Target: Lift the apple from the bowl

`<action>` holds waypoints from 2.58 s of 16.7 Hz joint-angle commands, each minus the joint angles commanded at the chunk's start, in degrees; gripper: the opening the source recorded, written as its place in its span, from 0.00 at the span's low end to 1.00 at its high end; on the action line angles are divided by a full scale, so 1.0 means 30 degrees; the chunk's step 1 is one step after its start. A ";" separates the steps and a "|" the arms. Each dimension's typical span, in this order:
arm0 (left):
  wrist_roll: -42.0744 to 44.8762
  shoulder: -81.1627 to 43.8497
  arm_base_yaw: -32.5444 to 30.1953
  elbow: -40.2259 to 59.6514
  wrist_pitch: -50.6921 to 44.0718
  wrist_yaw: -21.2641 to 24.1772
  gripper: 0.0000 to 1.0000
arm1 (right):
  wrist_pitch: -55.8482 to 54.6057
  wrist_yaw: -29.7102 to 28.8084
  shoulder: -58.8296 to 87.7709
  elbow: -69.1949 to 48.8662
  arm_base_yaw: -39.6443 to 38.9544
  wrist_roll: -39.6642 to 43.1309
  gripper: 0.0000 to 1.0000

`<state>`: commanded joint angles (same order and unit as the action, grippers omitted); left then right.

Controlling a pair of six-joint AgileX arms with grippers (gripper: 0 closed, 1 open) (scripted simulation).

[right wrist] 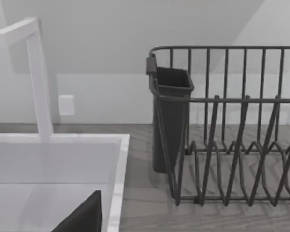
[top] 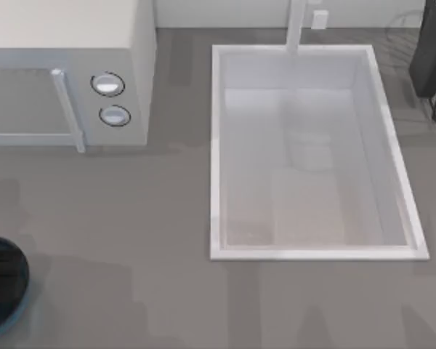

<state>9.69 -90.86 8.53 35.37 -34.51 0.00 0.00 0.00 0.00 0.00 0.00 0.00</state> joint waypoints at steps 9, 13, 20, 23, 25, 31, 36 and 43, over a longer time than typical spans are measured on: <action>0.0000 0.0000 0.0000 0.0000 0.0000 0.0000 0.47 | 0.0000 0.0000 0.0000 0.0000 0.0000 0.0000 1.00; 0.0000 0.0000 0.0000 0.0000 0.0000 0.0000 0.17 | 0.0000 0.0000 0.0000 0.0000 0.0000 0.0000 1.00; 0.0000 0.0000 0.0000 0.0000 0.0000 0.0000 0.00 | 0.0000 0.0000 0.0000 0.0000 0.0000 0.0000 1.00; 0.0000 0.0000 0.0000 0.0000 0.0000 0.0000 0.00 | 0.0000 0.0000 0.0000 0.0000 0.0000 0.0000 1.00; -0.0134 0.1689 -0.0086 0.1079 -0.1415 -0.0526 0.00 | 0.0000 0.0000 0.0000 0.0000 0.0000 0.0000 1.00; -0.0160 0.1450 -0.0114 0.5392 -0.5816 -0.0541 0.00 | 0.0000 0.0000 0.0000 0.0000 0.0000 0.0000 1.00; -0.0271 0.1757 -0.0220 1.2933 -1.4150 -0.0552 0.00 | 0.0000 0.0000 0.0000 0.0000 0.0000 0.0000 1.00; -0.0466 0.2818 -0.0400 1.9566 -2.1090 -0.0549 0.00 | 0.0000 0.0000 0.0000 0.0000 0.0000 0.0000 1.00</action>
<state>8.30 -82.41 7.33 94.07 -97.78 -1.65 0.00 0.00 0.00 0.00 0.00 0.00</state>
